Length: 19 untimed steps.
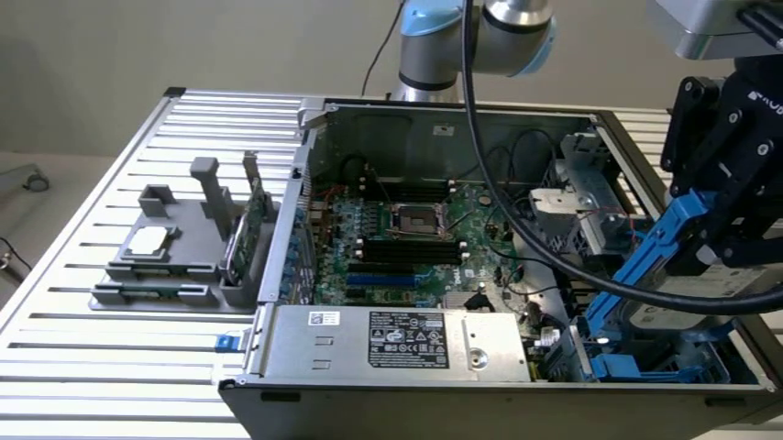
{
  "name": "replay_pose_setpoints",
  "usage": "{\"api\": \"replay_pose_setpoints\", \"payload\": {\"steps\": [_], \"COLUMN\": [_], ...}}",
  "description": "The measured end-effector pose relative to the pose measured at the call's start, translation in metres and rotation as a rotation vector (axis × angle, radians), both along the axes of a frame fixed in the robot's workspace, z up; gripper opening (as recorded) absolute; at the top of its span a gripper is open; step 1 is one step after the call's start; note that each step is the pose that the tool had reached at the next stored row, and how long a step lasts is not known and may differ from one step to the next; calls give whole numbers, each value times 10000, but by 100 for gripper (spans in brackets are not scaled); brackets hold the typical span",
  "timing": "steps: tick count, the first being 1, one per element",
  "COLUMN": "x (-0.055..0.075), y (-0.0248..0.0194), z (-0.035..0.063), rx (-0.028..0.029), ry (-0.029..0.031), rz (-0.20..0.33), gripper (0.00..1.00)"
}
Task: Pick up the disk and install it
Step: 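Insert the disk into the insertion slot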
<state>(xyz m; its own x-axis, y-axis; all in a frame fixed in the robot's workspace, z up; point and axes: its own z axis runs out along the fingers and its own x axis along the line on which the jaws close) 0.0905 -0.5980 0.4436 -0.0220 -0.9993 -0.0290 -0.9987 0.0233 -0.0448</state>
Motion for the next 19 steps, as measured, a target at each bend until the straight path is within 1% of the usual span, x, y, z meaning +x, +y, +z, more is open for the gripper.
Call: {"api": "replay_pose_setpoints", "payload": {"steps": [7, 19], "x": [7, 8], "y": [-7, -19], "z": [-36, -101], "rx": [37, 46], "ry": [0, 0], "rz": [0, 0], "gripper": [33, 33]}}
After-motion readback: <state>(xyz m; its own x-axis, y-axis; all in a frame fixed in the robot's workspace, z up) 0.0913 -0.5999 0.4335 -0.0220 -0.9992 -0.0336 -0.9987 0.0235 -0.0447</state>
